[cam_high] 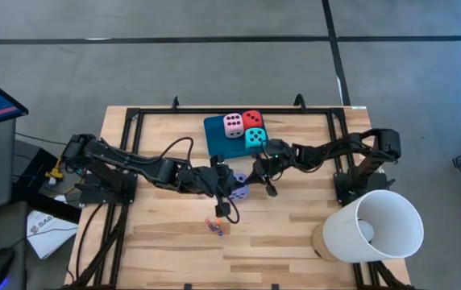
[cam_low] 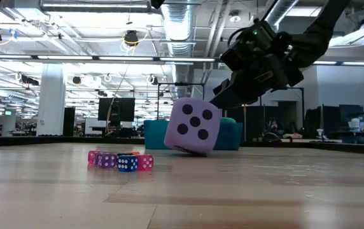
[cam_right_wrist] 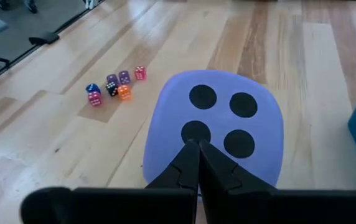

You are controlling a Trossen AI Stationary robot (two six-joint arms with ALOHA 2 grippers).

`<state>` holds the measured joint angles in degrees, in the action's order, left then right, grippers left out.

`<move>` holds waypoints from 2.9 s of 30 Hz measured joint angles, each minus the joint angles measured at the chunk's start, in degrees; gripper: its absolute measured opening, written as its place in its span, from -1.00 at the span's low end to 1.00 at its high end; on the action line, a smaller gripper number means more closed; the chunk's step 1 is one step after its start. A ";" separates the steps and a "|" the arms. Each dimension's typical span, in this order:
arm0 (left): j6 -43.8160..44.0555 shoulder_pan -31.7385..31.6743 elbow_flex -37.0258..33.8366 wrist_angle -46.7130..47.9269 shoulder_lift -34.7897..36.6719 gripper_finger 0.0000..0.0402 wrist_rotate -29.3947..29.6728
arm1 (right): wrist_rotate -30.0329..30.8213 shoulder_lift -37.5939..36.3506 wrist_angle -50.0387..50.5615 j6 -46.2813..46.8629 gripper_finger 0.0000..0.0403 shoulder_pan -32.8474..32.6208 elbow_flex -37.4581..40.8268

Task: Pick & Place Dice
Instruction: Put the large purple dice into the blue bin

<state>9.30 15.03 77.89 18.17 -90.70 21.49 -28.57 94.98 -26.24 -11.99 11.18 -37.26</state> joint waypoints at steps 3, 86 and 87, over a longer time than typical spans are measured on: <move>0.00 0.00 0.00 0.04 0.00 -1.00 -0.02 | 0.51 -2.13 0.94 -0.07 -1.00 -0.15 0.15; -8.41 -20.22 -34.60 -26.27 15.78 -1.00 -11.34 | -1.21 -62.63 28.57 -3.14 -1.00 24.65 11.32; -8.41 -20.22 -34.60 -26.27 15.78 -1.00 -11.32 | -1.17 -63.88 29.25 -3.10 -1.00 24.62 11.32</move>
<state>0.89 -5.19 43.29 -8.10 -74.91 10.17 -29.74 31.10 3.02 -15.09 35.80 -25.93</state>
